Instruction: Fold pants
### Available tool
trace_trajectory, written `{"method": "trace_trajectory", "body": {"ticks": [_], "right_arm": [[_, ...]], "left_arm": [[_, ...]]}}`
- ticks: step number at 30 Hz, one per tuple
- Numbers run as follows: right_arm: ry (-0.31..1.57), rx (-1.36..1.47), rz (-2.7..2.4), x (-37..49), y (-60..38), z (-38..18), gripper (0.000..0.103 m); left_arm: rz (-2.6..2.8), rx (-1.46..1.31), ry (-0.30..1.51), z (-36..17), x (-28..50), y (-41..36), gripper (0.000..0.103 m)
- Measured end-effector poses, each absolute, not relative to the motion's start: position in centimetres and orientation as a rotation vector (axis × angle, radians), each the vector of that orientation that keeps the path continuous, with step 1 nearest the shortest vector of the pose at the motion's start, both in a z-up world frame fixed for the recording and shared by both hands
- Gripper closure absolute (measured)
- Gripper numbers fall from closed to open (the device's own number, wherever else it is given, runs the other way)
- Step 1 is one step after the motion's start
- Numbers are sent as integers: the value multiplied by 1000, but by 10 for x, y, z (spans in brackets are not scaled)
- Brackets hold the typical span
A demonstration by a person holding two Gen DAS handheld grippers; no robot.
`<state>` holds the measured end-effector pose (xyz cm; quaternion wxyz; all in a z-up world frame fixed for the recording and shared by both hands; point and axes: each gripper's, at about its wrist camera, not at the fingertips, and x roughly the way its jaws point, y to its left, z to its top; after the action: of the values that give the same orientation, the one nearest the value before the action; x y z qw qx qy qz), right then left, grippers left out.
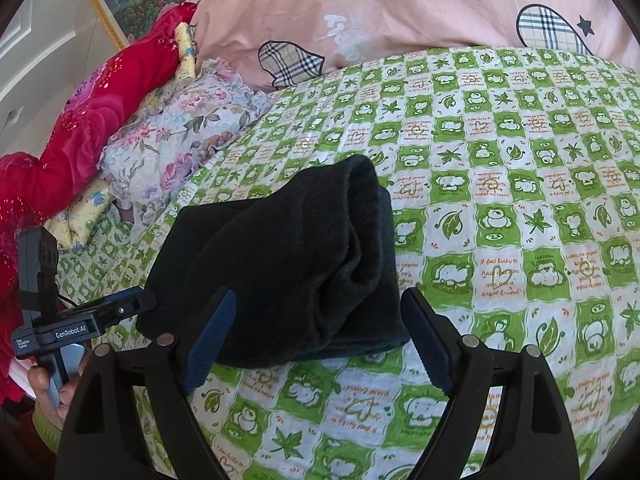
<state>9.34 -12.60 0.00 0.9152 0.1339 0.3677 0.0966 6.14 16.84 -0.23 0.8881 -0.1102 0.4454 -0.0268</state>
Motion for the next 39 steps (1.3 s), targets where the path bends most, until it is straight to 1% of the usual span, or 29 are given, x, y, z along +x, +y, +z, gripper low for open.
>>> {"method": "trace_trajectory", "body": {"ticks": [14,25,33,39], "right_arm": [[743,208,206,66,-109,-3,14],[691,123,230,42,-103,-1,8],[636,59,274,30,-90,-3,6],[636,48,285,29,-87,-9,6]], "left_arm": [[9,-152,898,2,29,151,20],[47,-48,866,2,12,128,19],[77,17,853,-1,6,121,19],[87,52,845,-3,2,117,19]]}}
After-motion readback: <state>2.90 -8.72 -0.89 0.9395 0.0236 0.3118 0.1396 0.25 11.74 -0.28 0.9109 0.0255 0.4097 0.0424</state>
